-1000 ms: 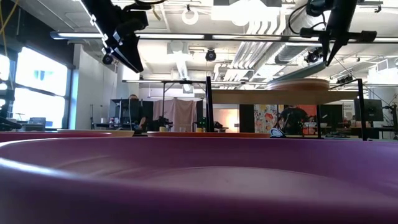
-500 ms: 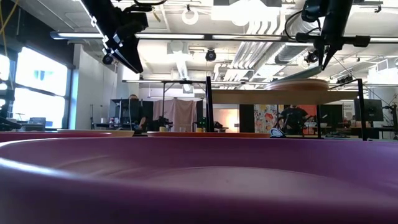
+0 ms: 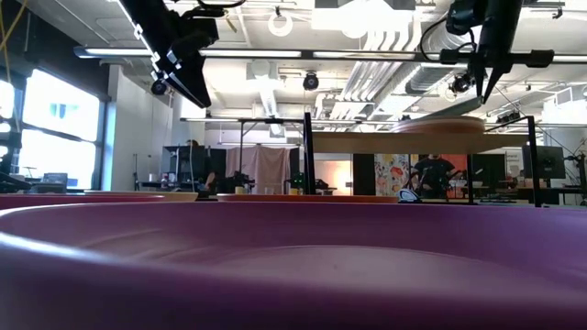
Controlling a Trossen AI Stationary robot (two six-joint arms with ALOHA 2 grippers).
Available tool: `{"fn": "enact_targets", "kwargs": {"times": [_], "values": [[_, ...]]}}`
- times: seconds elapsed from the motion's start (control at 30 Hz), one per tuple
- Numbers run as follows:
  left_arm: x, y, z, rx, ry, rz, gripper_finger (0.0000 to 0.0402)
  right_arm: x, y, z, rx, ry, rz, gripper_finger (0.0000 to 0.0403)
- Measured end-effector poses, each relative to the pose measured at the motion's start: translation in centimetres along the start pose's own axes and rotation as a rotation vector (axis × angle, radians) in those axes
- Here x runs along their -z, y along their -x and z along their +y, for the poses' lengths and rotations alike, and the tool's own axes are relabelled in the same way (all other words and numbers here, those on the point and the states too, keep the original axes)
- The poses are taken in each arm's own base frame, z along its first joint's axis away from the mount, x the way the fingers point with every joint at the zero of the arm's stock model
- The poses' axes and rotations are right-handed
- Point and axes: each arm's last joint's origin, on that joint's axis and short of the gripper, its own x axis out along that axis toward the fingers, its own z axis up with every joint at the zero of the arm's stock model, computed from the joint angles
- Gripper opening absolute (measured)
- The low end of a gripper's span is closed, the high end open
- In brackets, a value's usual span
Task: Place and stack plates onto a shelf
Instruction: Stack the light blue plate on top of the gray plate on the shelf
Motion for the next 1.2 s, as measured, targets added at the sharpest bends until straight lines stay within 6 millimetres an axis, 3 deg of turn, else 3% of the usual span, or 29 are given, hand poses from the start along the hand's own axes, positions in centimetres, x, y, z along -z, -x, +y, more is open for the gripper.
{"fn": "enact_targets", "kwargs": {"times": [1.2], "values": [[-0.03, 0.0, -0.01, 0.001, 0.002, -0.003, 0.0115, 0.05, 0.0, -0.01, -0.007, 0.034, 0.017, 0.0001]]}}
